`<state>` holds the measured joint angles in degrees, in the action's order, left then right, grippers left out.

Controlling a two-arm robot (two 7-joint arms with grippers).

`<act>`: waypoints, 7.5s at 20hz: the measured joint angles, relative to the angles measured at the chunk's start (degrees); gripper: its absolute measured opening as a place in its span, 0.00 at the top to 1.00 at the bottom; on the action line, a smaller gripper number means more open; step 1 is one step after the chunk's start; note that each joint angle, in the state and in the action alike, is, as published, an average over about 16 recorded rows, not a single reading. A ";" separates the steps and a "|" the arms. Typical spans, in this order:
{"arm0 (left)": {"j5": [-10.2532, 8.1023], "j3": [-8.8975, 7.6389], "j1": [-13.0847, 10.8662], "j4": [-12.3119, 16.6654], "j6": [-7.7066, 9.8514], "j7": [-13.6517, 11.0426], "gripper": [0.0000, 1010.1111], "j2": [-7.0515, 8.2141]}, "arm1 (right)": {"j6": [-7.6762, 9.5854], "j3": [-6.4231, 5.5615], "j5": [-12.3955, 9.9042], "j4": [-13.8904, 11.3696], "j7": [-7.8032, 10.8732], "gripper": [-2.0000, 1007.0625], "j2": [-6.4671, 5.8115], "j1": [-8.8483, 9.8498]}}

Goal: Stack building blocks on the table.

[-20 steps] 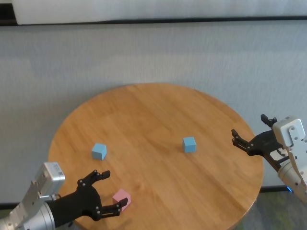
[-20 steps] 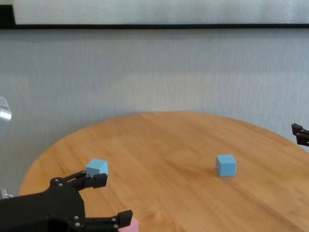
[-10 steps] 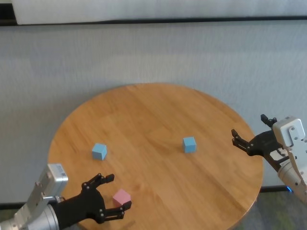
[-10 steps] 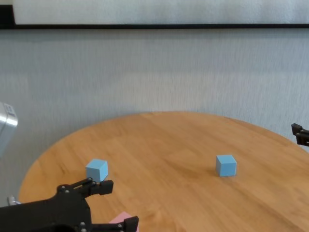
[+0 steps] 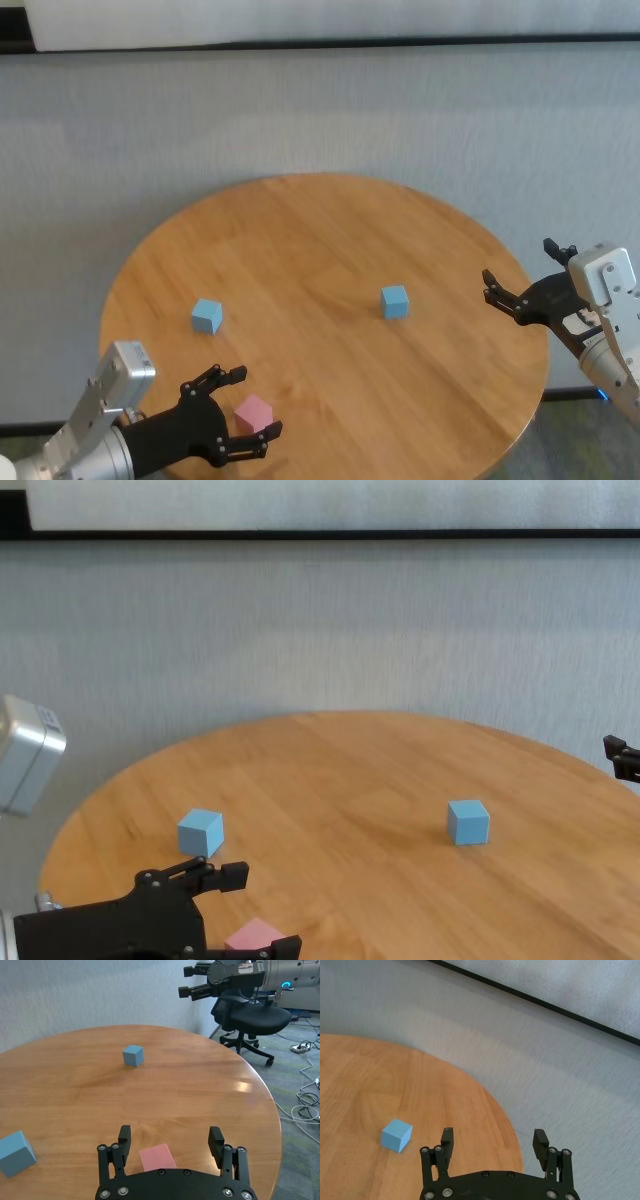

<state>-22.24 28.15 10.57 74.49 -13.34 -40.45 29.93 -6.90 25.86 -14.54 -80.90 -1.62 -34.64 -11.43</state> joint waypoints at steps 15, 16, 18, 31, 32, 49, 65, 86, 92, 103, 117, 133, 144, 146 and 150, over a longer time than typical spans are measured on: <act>1.26 0.25 2.28 -5.04 0.15 -0.16 0.01 -1.69 | 0.00 0.00 0.00 0.00 0.00 0.01 0.00 0.00; 1.30 0.25 2.38 -5.29 0.14 -0.21 0.01 -1.77 | 0.00 0.00 0.00 0.00 0.00 0.01 0.00 0.00; 1.34 0.24 2.55 -5.76 0.11 -0.32 0.01 -1.93 | 0.00 0.00 0.00 0.00 0.00 0.01 0.00 0.00; 1.16 0.16 3.62 -8.83 -0.09 -0.90 0.01 -3.06 | 0.00 0.00 0.00 0.00 0.00 0.01 0.00 0.00; 1.13 0.14 3.72 -9.09 -0.12 -0.92 0.01 -3.15 | 0.00 0.00 0.00 0.00 0.00 0.01 0.00 0.00; 1.17 0.35 5.23 -12.37 0.07 -1.45 0.01 -4.66 | 0.00 0.00 0.00 0.00 0.00 0.01 0.00 0.00; 1.77 0.72 5.44 -12.04 1.85 -0.68 0.25 -4.60 | 0.00 0.00 0.00 0.00 0.00 0.01 0.00 0.00; 3.79 -1.77 5.96 -5.71 2.63 3.11 0.60 -2.60 | 0.00 0.00 0.00 0.00 0.00 0.01 0.00 0.00; 5.07 -0.98 8.64 -6.64 2.74 2.57 0.60 -3.66 | 0.00 0.00 0.00 0.00 0.00 0.01 0.00 0.00; 7.27 2.47 15.07 -13.14 1.78 0.22 0.61 -7.86 | 0.00 0.00 0.00 0.00 0.00 0.01 0.00 0.00; 7.93 4.58 22.50 -26.37 -1.77 -2.47 0.61 -13.83 | 0.00 0.00 0.00 0.00 0.00 0.01 0.00 0.00; 8.32 4.02 26.97 -39.07 -5.42 -5.13 0.61 -18.74 | 0.00 0.00 0.00 0.00 0.00 0.01 0.00 0.00; 9.53 4.23 26.83 -39.28 -5.02 -6.00 0.61 -19.21 | 0.00 0.00 0.00 0.00 0.00 0.01 0.00 0.00; 9.67 4.28 26.78 -39.22 -4.90 -6.06 0.61 -19.22 | 0.00 0.00 0.00 0.00 0.00 0.01 0.00 0.00; 9.97 4.40 26.81 -39.31 -4.58 -6.13 0.61 -19.28 | 0.00 0.00 0.00 0.00 0.00 0.01 0.00 0.00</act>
<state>-12.27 32.55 37.38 35.18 -17.92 -46.58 10.65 -6.90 25.86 -14.54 -80.90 -1.62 -34.64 -11.43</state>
